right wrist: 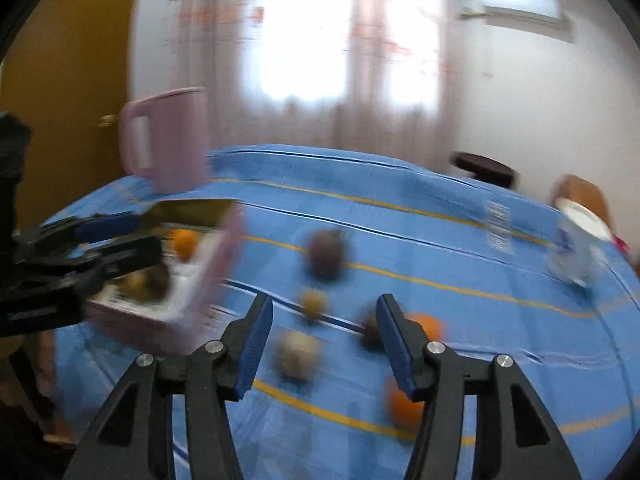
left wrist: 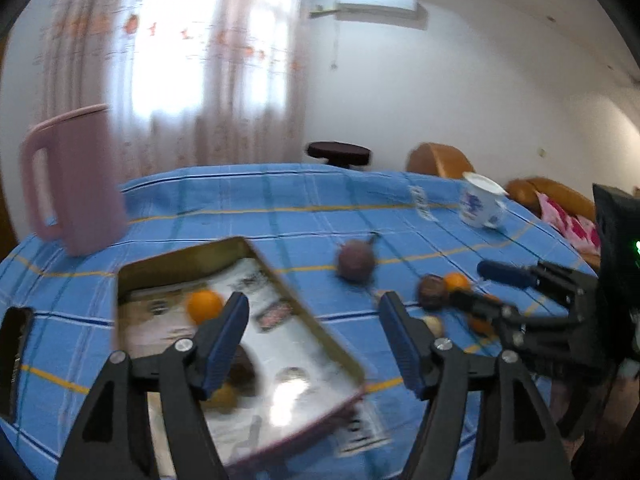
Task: Organize fruits
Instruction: 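Open both tools to drop the brown fruit and cylinder into the tin box, then grasp the large orange with the right tool while the left tool grasps another cylindrical piece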
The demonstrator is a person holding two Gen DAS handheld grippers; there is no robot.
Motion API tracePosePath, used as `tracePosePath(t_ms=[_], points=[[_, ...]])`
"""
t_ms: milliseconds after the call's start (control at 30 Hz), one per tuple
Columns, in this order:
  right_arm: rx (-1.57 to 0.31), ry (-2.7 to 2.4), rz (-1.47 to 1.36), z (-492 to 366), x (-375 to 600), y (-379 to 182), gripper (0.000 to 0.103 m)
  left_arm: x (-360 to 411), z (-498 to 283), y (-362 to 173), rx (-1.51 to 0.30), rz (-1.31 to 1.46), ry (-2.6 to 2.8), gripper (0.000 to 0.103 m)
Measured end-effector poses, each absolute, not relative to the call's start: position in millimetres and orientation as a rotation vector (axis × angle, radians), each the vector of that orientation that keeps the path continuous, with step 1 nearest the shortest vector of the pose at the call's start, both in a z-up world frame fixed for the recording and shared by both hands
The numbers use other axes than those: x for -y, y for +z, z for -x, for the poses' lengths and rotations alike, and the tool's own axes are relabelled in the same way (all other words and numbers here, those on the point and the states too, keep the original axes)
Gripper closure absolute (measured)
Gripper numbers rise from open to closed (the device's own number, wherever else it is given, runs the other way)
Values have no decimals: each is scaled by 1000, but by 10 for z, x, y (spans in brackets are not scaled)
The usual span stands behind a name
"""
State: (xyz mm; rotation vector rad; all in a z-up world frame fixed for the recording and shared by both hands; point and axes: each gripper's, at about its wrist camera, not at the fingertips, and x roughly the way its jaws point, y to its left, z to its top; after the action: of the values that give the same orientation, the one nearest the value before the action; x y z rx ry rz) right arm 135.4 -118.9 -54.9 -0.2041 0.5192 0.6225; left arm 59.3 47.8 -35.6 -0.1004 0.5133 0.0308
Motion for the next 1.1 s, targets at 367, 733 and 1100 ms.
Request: tracePosePath(t_ms=[367, 733, 1100], points=[[-655, 507, 111, -1640, 1713, -685, 47, 214, -903, -492, -611, 39, -118, 33], [-742, 582, 141, -1704, 1620, -828, 47, 347, -1117, -666, -731, 34, -162, 48], [-803, 670, 94, -1772, 1615, -888, 55, 399, -1184, -679, -747, -3, -147, 62]])
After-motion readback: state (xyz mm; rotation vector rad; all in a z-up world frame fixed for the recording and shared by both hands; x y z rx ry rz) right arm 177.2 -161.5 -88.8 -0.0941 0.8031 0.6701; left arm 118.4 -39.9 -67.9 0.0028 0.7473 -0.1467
